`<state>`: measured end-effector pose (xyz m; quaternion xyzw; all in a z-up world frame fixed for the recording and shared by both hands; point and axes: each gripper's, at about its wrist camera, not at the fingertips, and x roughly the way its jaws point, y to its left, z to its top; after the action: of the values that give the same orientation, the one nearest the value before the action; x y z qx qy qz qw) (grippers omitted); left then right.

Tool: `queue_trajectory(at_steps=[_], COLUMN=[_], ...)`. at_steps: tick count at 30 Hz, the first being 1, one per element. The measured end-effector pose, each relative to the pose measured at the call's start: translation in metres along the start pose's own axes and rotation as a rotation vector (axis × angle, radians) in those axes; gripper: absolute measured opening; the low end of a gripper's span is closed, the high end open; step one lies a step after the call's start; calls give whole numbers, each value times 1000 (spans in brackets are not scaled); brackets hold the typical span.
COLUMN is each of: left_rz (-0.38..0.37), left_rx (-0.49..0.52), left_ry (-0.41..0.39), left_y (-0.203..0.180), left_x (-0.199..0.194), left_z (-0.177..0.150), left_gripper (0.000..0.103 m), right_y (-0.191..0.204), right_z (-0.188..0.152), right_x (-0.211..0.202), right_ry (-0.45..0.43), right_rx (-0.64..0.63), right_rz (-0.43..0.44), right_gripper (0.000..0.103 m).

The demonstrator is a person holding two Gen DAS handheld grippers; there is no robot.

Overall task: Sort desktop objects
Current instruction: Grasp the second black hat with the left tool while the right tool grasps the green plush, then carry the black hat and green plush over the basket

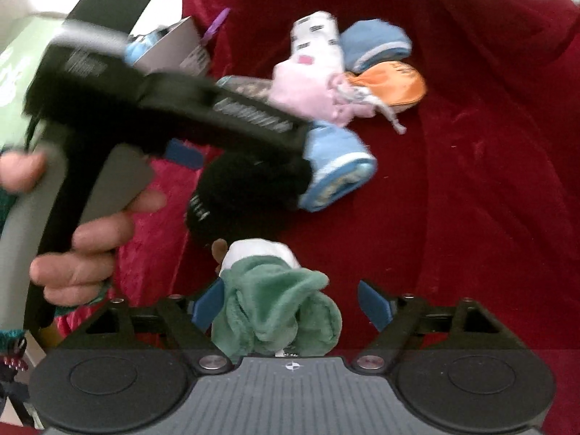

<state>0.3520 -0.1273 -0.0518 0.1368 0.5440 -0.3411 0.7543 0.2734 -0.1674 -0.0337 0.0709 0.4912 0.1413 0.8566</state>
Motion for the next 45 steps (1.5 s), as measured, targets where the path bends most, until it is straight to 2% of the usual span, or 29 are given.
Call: queue_trajectory(at_steps=[2, 3, 4, 5, 6, 9, 14, 18, 25, 33, 38, 41, 45], left_rz=[-14, -18, -20, -28, -47, -43, 5, 28, 53, 131, 142, 161, 139], left_rx=[-4, -1, 0, -1, -2, 3, 22, 27, 17, 45, 53, 79, 52], left_ry=[11, 14, 12, 6, 5, -5, -66, -117, -141, -161, -165, -190, -189], left_y=[0, 1, 1, 2, 3, 5, 5, 5, 5, -15, -28, -40, -53], left_x=[-1, -2, -5, -8, -12, -23, -52, -83, -132, -189, -220, -234, -238], left_z=[-2, -4, -5, -7, -8, -7, -7, -9, -33, -98, -152, -188, -231], left_gripper=[99, 94, 91, 79, 70, 59, 56, 56, 56, 56, 56, 56, 56], right_y=[6, 8, 10, 12, 14, 22, 15, 5, -4, 18, 26, 31, 45], right_z=[-3, -6, -9, -12, -14, -20, -21, -16, -16, -42, -64, -87, -125], right_x=[2, 4, 6, 9, 10, 3, -21, -44, -80, -128, -157, -178, -204], right_ry=[0, 8, 20, 30, 42, 0, -51, -112, -167, -222, -218, -244, -285], right_rx=[-16, -20, -25, -36, -48, -94, -47, -21, 41, 51, 108, 133, 171], right_rz=[7, 4, 7, 11, 21, -17, -31, -77, -91, -87, -86, -97, -87], right_gripper=[77, 77, 70, 47, 45, 42, 42, 42, 42, 43, 43, 43, 43])
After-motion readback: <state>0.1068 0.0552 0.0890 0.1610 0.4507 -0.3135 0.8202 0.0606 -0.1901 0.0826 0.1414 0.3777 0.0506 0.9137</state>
